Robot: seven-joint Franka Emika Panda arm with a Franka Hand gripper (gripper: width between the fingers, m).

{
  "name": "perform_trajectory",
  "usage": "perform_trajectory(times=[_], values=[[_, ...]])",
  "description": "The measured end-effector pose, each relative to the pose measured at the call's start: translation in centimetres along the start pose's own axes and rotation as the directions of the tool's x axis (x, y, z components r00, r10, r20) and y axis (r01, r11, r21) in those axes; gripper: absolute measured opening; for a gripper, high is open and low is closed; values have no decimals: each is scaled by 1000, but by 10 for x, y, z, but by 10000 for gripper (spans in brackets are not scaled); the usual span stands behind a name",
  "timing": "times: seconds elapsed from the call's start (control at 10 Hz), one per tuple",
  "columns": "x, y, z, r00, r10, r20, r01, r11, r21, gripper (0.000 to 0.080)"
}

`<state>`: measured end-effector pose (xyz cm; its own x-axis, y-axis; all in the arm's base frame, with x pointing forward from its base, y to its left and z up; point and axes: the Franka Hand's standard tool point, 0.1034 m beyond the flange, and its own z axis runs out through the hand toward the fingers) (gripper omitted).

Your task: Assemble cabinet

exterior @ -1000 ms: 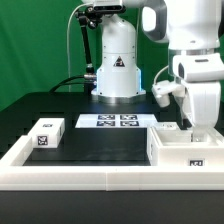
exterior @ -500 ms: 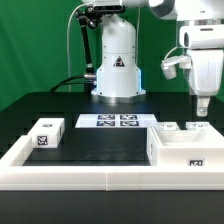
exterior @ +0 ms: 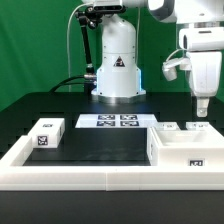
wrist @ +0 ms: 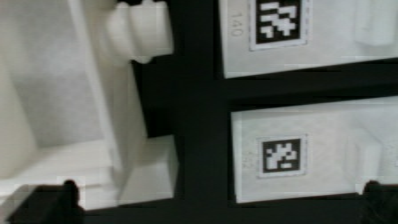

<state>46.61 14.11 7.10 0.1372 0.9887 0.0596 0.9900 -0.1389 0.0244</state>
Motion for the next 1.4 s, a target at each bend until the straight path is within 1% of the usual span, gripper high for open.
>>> perform_trajectory(times=[0.1,0.2,0.4,0.6,0.7,1.4], values=[[4,-13,5,1000,-11,-5,11,1000,7,796],[6,-20,9,1000,-18,-11,18,1000,10,796],[17,-32,16,999,-23,-24,23,1000,14,796],[22,-43,29,999,-20,-37,21,999,24,796],[22,-44,32,999,-19,-37,20,999,30,796],[18,-43,32,999,-10,-36,11,999,31,796]])
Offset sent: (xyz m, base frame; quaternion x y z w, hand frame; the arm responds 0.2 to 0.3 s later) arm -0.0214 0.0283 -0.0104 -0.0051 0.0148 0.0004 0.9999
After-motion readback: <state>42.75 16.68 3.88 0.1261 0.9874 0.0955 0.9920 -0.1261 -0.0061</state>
